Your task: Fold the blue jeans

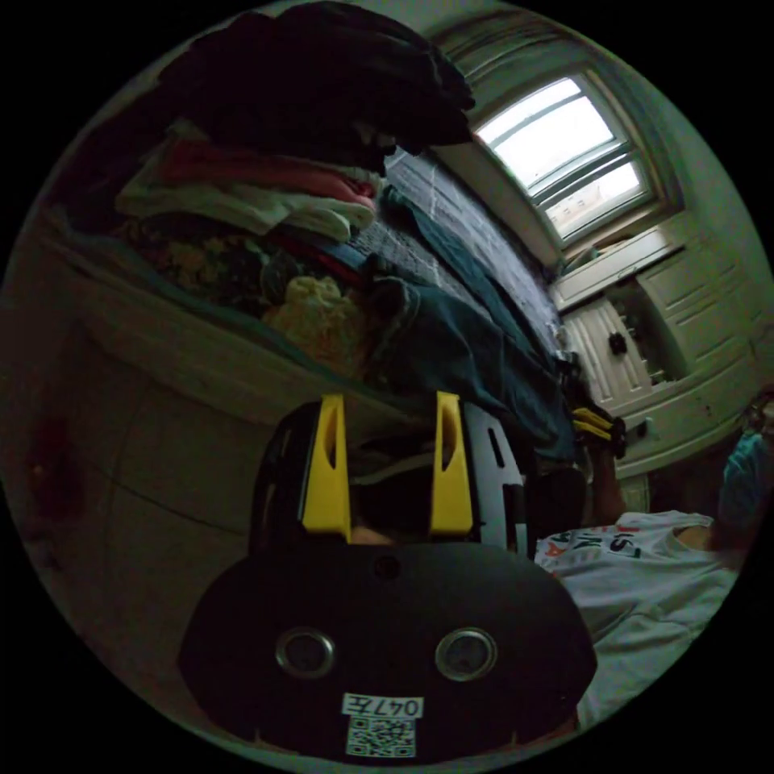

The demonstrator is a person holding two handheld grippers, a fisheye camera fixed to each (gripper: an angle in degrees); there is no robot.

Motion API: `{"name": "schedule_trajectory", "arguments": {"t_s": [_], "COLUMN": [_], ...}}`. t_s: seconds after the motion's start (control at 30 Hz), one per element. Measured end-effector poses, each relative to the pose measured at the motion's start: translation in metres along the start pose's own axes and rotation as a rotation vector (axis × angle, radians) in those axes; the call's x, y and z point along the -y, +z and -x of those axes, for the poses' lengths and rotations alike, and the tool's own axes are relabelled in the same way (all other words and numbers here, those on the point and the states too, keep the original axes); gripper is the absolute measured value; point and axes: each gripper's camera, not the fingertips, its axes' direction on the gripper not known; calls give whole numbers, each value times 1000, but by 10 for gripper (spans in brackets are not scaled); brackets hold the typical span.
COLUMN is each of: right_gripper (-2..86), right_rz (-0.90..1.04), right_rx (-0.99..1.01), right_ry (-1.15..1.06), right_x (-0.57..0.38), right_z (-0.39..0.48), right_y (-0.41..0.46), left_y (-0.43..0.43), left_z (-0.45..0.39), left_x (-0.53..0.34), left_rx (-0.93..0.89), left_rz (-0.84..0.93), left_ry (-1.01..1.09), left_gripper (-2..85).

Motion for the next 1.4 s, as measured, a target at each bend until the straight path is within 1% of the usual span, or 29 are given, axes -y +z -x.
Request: {"name": "schedule_trajectory", "arguments": {"t_s": [0.03,0.1,0.17,0.23,0.3,0.33,0.4,0.5,0.57,0.6,0.73,0.77,0.8,0.87,0.97,1.0,1.07,1.17,1.23,1.27,1.33,1.4], "right_gripper": [19,29,42,56,63,63,60,60,58,50,14,6,3,1,0,0,0,0,2,4,11,31], "right_rz": [-20,-133,-206,-219,-167,-148,-88,8,88,134,167,162,110,38,-86,-116,-135,-155,-169,-169,-147,-131], "right_rx": [-2,15,63,90,86,76,50,120,75,42,-4,-38,-61,-36,-4,-3,-8,-22,-24,-10,7,-14], "right_ry": [-13,-74,-122,-196,-300,-325,-392,-442,-494,-528,-556,-570,-552,-477,-346,-318,-323,-361,-354,-340,-308,-237], "right_x": [13,72,123,173,230,242,279,315,327,331,336,333,330,326,314,308,299,280,267,259,246,219], "right_z": [7,34,55,80,117,125,153,180,198,208,217,219,219,215,202,198,196,194,187,180,166,141], "right_y": [4,18,34,58,102,113,154,194,217,231,243,240,231,213,182,173,162,147,137,130,117,85], "left_y": [1,2,0,-6,-10,-11,-11,-16,-20,-22,-20,-19,-16,-11,4,8,12,15,16,16,16,15], "left_z": [5,8,7,7,14,21,31,44,50,51,48,48,48,48,45,44,39,31,25,22,8,-6], "left_x": [-7,-16,-23,-32,-38,-42,-49,-64,-72,-75,-79,-79,-80,-80,-78,-77,-73,-60,-49,-46,-35,-25], "left_rx": [-65,-132,-141,-150,-200,-241,-267,-267,-298,-300,-211,-205,-201,-208,-299,-359,-413,-389,-355,-340,-288,-239], "left_rz": [-33,-75,-107,-144,-185,-209,-235,-300,-347,-364,-330,-332,-335,-329,-305,-313,-338,-372,-400,-404,-407,-401], "left_ry": [10,49,96,133,103,70,6,-76,-118,-132,-159,-168,-184,-197,-202,-207,-209,-213,-240,-250,-229,-193], "left_gripper": [156,159,162,164,164,164,163,160,156,154,152,152,153,156,165,168,167,128,54,36,24,19]}}
